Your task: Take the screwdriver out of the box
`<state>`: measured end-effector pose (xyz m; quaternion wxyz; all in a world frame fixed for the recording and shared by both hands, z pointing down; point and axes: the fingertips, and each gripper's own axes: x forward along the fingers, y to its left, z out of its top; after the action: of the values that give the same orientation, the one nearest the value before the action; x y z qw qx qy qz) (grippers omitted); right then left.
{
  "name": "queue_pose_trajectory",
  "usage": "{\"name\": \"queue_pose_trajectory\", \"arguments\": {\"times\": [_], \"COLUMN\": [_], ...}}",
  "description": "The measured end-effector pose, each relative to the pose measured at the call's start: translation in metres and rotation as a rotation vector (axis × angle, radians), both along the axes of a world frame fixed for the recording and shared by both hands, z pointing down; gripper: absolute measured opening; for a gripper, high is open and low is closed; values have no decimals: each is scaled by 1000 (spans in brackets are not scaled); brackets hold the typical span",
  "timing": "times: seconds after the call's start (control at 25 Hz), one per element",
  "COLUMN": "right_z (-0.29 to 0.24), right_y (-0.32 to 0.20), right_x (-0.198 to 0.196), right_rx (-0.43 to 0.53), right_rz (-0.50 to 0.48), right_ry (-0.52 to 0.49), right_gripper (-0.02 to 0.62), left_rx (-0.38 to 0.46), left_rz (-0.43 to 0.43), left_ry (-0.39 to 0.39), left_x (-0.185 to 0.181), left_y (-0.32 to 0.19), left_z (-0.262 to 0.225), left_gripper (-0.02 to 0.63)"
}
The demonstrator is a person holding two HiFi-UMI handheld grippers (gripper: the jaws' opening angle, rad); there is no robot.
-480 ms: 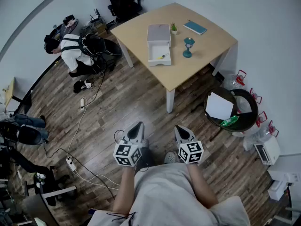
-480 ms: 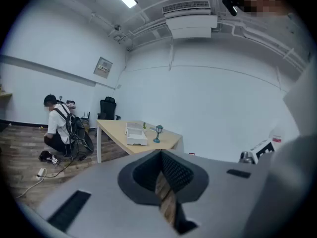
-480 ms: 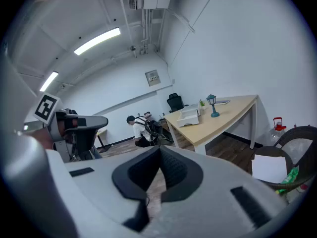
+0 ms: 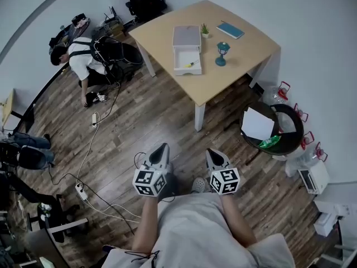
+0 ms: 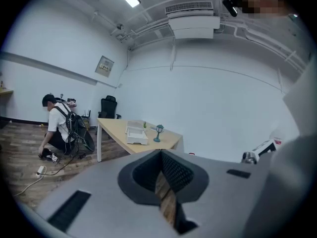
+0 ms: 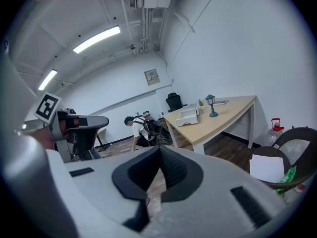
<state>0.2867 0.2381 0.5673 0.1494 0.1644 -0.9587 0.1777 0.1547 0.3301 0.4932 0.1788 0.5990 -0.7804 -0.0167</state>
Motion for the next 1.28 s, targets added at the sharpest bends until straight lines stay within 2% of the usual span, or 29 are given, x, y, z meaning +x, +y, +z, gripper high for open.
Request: {"name": "queue_pose_trajectory", "arguments": {"times": [0.16,0.24,0.36,0.6,0.88,0.96,1.0,1.28], "right_z": [-6,-12,-9,-12,-12,-9,-7,1], "right_y": [1,-1,4,9,-1,0,1,19], "right_x": [-10,-21,-35,-73,-104,-114,-120,-172], "right_rx": [61,65,64,123,88,81,84,88], "right_rz": [25,26,17,18,106,131,139,161], "right_ry": [5,-19,-2,29,54,70,82,125], "right_gripper": [3,3,3,5,31,43,43,55], "left_rx": [-24,-46,-76,-136,-87,-84,-84,-64], "left_rz": [3,1,10,38,98,117,126,189], "left_ry": [1,0,-3,-4,9,17,24,73], "left_x": [-9,-19,-32,-78,-122,-136,-143,-194], "left_y": [0,0,3,-5,-32,-36,-37,-34], "left_z": [3,7,14,26,20,21,22,36], "left_gripper": [6,6,6,9,22,93,100,100]}}
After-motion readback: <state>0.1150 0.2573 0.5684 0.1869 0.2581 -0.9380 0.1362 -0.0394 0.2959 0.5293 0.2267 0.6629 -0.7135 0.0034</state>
